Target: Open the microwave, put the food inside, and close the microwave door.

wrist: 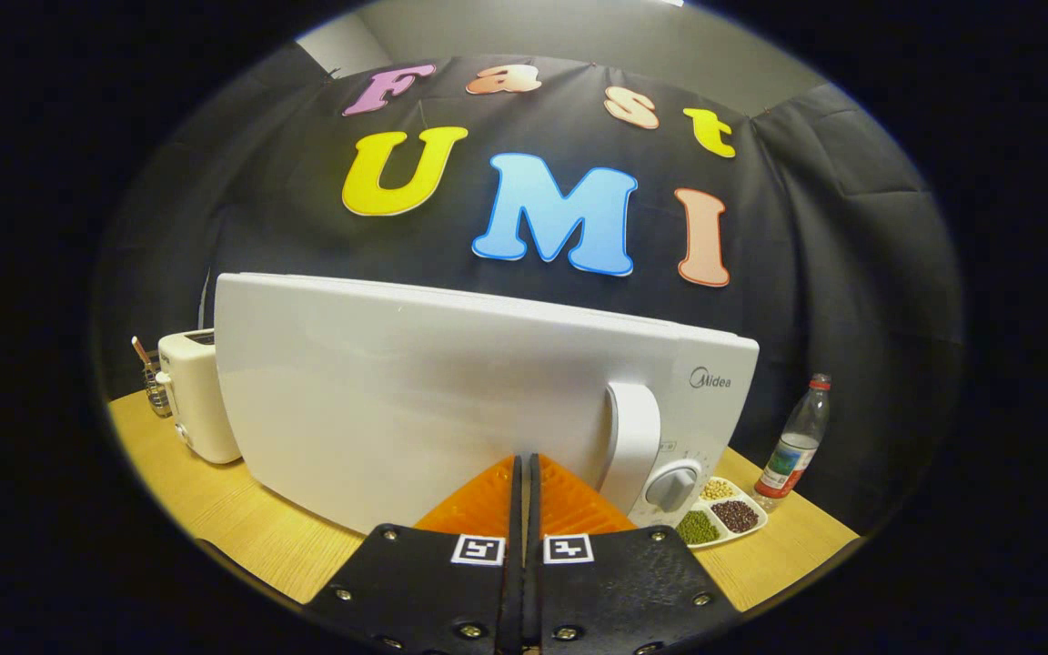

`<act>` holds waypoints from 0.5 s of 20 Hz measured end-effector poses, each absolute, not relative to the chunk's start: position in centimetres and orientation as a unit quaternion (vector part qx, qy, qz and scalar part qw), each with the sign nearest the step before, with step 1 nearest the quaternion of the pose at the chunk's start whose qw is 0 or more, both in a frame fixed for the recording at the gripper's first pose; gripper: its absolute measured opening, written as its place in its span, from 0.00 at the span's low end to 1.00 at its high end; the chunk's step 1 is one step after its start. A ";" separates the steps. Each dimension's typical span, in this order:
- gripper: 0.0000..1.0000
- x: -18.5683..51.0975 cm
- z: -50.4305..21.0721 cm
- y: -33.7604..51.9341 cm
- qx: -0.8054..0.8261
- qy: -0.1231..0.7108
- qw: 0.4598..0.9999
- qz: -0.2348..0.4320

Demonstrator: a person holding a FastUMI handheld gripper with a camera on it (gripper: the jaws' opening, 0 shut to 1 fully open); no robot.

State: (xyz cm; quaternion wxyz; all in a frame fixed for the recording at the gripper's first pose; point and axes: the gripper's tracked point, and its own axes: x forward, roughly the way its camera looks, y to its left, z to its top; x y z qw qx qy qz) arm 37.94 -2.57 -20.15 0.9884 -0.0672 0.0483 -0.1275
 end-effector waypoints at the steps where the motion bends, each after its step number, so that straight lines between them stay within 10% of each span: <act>1: 0.02 38.0 -19.8 -2.4 -0.085 0.040 0.987 -0.130; 10: 0.07 38.3 -20.6 -0.6 -0.007 0.066 0.994 -0.090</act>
